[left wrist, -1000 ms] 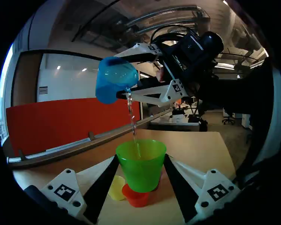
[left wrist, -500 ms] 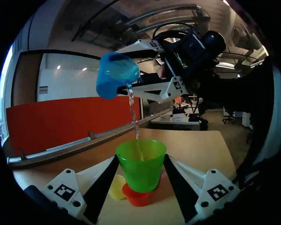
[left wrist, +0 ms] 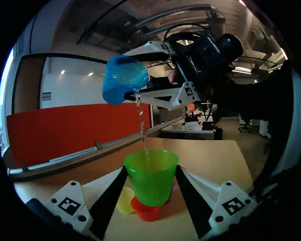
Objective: Pour water
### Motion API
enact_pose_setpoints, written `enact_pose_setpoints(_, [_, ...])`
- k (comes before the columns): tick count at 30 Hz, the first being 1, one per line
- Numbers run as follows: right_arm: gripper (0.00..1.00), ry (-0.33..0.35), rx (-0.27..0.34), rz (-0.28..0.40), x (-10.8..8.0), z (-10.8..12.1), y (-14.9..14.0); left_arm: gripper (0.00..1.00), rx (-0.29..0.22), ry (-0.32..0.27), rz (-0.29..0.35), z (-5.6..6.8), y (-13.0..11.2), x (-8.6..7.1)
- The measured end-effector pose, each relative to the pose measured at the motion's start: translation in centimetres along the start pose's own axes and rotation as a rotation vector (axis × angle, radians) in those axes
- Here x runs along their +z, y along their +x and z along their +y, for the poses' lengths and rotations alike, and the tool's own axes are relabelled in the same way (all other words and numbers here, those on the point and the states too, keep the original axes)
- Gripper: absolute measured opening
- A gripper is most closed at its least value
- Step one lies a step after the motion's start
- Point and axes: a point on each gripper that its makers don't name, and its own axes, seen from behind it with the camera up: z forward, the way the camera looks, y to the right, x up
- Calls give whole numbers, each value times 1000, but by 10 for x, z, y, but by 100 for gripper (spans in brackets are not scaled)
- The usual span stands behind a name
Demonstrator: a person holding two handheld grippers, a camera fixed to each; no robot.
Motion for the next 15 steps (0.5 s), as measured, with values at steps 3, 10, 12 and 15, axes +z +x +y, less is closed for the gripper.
enact_pose_setpoints(3, [91,-3,-7,0,0,1,0,86,0,-1,1,0,0,0])
enact_pose_setpoints(10, [91,-8,-23,-4,0,2,-1,86,0,1,5,0,2,0])
enact_pose_setpoints(12, [91,-9,-26,-5,1,2,-1,86,0,2,6,0,3,0])
enact_pose_setpoints(15, [91,-12,-33,-6,1,3,-1,86,1,3,5,0,2,0])
